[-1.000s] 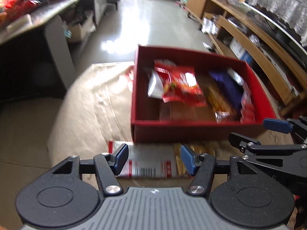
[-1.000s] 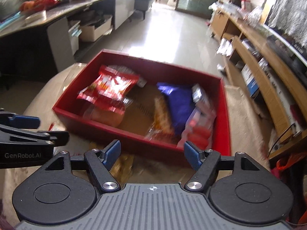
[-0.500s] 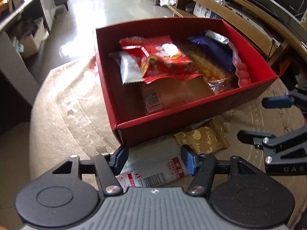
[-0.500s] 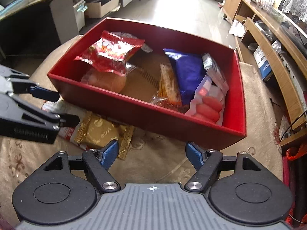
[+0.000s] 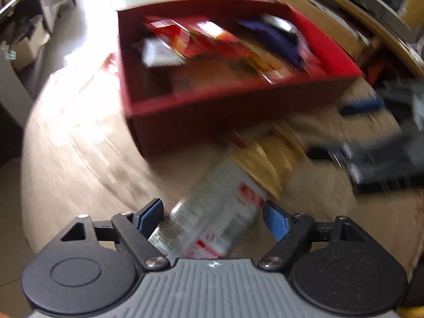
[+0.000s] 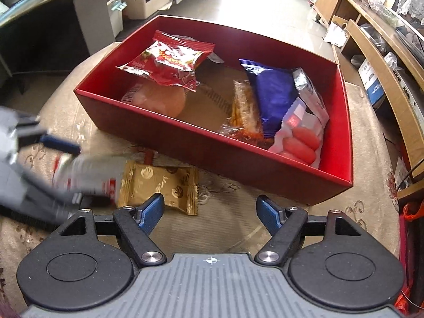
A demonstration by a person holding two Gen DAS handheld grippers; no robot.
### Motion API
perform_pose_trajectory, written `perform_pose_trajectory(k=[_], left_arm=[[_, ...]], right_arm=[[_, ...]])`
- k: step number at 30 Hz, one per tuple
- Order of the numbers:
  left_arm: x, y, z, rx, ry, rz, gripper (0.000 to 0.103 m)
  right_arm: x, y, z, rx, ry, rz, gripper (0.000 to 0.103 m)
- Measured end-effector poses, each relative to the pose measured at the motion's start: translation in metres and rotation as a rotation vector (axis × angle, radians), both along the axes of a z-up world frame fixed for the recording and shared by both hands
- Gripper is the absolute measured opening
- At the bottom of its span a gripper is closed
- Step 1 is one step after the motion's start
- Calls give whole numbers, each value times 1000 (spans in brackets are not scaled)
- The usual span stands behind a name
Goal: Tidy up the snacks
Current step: 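Lift both open tools out of the box toward the remaining two snacks, then grasp the red-white strip packet with left gripper while right grasps the gold wrapper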
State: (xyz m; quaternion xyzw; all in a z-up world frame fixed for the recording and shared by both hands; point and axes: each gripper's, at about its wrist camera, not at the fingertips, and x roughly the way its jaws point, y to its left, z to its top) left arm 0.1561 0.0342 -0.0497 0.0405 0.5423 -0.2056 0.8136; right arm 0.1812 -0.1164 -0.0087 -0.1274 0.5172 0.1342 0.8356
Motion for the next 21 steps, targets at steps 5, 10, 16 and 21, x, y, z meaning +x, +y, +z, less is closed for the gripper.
perform_pose_trajectory(k=[5,10,16,21], left_arm=[[-29,-13,8,4,-18,-51,77],[-17,-38,11,76,-84,-73,77],[-16,-50,0,150,-78,-79,58],[-45,-34,2,114,-48,-40,52]], right_arm=[[0,-5,-2,-7,9,5,82],[3,-9,-4,-10,7,-18,82],[8,-12,-3,3,-3,0,82],[24,-12,-6,89,16,19,82]])
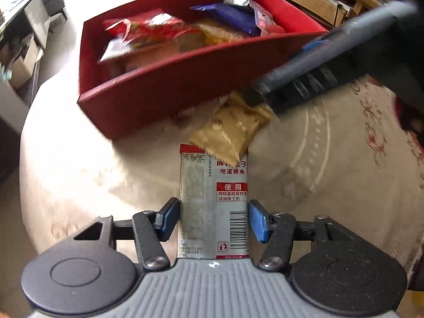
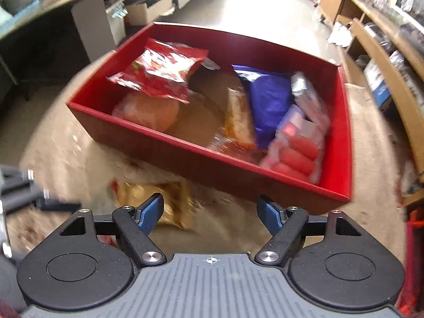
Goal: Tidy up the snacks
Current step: 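Grasp the red-white strip packet with left gripper while right grasps the gold wrapper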
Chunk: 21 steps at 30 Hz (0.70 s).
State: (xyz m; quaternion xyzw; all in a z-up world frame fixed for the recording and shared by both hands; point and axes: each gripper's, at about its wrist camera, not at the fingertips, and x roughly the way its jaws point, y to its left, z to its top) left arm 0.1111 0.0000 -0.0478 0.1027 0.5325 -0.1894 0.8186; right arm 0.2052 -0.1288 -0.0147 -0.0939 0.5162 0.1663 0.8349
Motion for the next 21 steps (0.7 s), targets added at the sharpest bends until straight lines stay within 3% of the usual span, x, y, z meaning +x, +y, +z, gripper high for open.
perform_pose_trajectory(k=[5,11,17,21], left_arm=[[-21,9,1,-25,24,47,50],[-24,16,1,-54,53,66,50],[-16,26,4,-73,78,81,50],[-10,28,2,-56,88,92,51]], right_arm=[[9,18,-7,90,53,40,82],[4,54,-18,72,36,113,81],[5,67,-32,35,87,139,82],[-4,51,-28,132,239,80,82]])
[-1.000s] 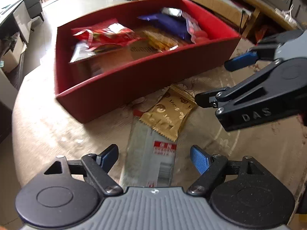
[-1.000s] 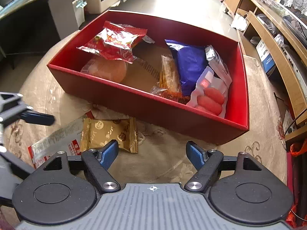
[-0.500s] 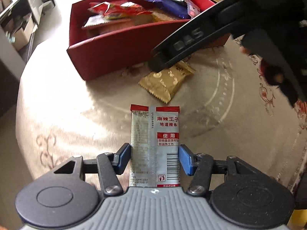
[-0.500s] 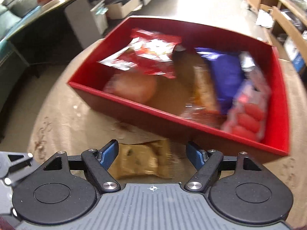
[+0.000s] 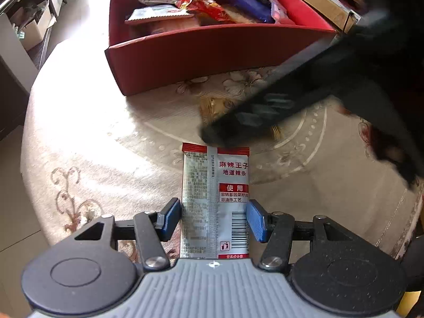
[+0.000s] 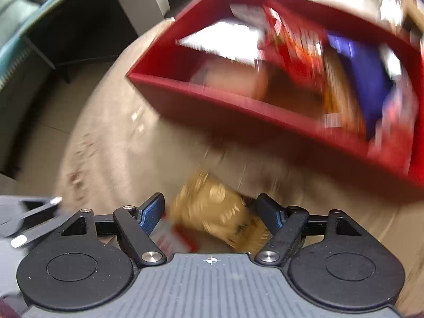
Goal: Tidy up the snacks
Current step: 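Grasp the red-white strip packet with left gripper while right grasps the gold wrapper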
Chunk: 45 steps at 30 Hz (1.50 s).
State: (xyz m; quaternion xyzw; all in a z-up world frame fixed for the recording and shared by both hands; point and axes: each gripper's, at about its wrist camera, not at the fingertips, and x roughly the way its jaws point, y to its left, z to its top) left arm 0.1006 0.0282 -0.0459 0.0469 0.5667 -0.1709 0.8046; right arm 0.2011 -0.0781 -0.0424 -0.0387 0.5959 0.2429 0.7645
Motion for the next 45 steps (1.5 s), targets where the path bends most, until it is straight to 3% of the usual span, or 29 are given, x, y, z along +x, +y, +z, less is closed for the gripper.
perform_pose_trajectory(k=[2,4,8,13,17,19,21,22,29,34,38,39,40,41,43,45], left_arm=[[0,4,0,1,9,12,51],[0,8,1,0,16,31,51],[2,12,0,-8,24,54,51],[1,12,0,-8,25,55,54],[3,11,-3,-8,24,42,58],[4,8,-3,5,19,35,59],[3,6,-3,16,14,28,59],[3,5,-3,20,11,23,59],[3,-7,-6,71,-15,28,60],[3,-19,-10,117,-48,48,65],[-4,-18,-14,106,-88,108,69],[-7,-19,-15,113,-102,121,74],[-9,-20,-17,134,-112,142,90],[-11,-18,-21,151,-114,174,98],[-11,-10,-26,113,-93,231,102],[-11,-8,-26,106,-90,233,102]], right_arm=[[-11,-11,5,50,62,-10,81],[-24,-19,14,58,51,-2,81],[-28,-14,26,-101,-105,45,82],[-10,10,4,-207,-111,128,78],[-13,24,-8,-211,-133,180,77],[-14,23,-9,-210,-148,151,71],[-15,15,-5,-197,-155,111,59],[-16,9,-4,-199,-158,88,47],[-43,-30,0,-221,-138,-11,47],[-65,-49,0,-233,-149,-78,48],[-77,-46,1,-246,-196,-111,50],[-79,-45,1,-254,-210,-114,51],[-80,-45,1,-262,-220,-120,58],[-81,-45,1,-269,-228,-134,71],[-80,-51,-2,-269,-224,-150,82],[-82,-55,-2,-246,-230,-160,82]])
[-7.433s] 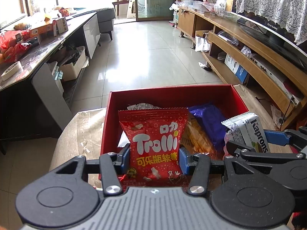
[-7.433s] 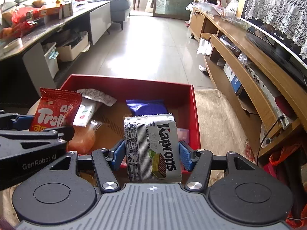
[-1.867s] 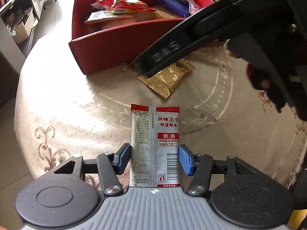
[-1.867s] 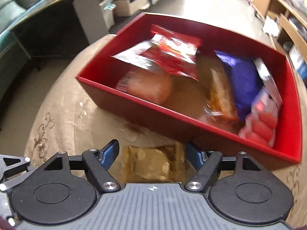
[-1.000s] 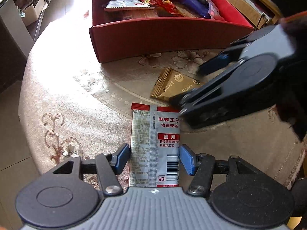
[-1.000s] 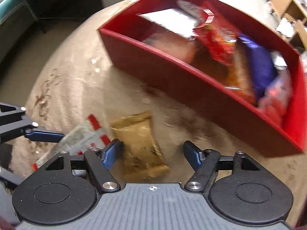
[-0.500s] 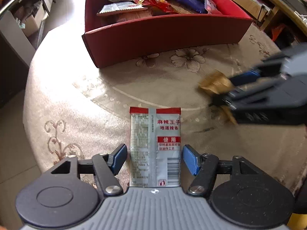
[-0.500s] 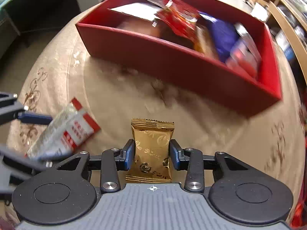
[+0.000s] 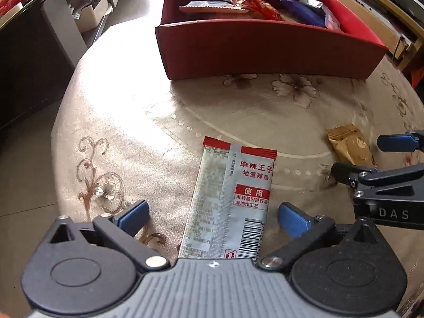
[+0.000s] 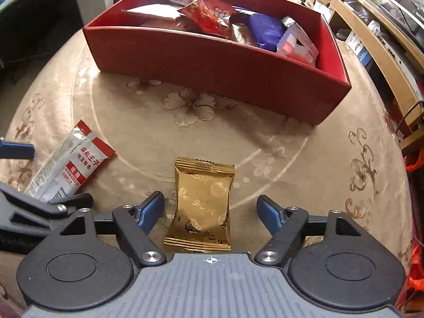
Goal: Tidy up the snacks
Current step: 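Grasp the red-white strip packet with left gripper while right grasps the gold wrapper, then carry the strip packet and gold wrapper over the red box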
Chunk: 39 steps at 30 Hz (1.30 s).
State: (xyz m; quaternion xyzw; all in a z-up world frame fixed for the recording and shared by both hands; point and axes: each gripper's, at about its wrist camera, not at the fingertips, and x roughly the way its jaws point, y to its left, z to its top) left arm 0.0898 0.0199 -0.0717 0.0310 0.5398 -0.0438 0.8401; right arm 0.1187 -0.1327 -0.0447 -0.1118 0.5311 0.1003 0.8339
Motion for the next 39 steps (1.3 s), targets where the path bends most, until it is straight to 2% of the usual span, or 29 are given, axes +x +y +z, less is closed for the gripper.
perform_pose_trajectory(k=[5,12,15,16,17,25,26,27,28,31,33,35,36,37,39], left_arm=[[-3,1,0,-1,-5,21,101],[-10,-3,9,-1,-13,5,83],[-13,-7,14,-14,-11,-7,64],[-14,-9,16,-9,-12,-9,58],[-15,-11,17,-7,-13,-12,56],[-17,-13,25,-75,6,0,44],[-18,-14,27,-75,-3,1,41],[-20,-16,29,-66,-13,0,28],[-21,-16,30,-68,-15,-2,25],[-24,-17,29,-85,3,5,26],[-24,-20,28,-72,-18,18,29],[-21,-23,28,-59,-23,32,37],[-18,-24,26,-45,-20,46,47],[-16,-25,26,-36,-21,62,52],[-11,-29,27,-39,-17,60,52]], right_arm=[[5,-7,-8,55,29,-32,91],[6,-4,-7,35,40,-70,94],[-4,0,-1,46,34,-43,73],[-8,2,1,43,33,-39,62],[-11,2,3,43,32,-37,54],[-23,-3,15,55,31,-65,46],[-25,-3,17,56,25,-65,45],[-26,-4,20,59,20,-67,45],[-27,-5,22,64,15,-70,44],[-31,-7,26,67,13,-74,44],[-31,-8,21,55,24,-75,44],[-31,-4,16,31,38,-60,44],[-30,-2,12,19,47,-53,45],[-30,0,10,10,50,-50,46],[-27,1,9,19,48,-53,47]])
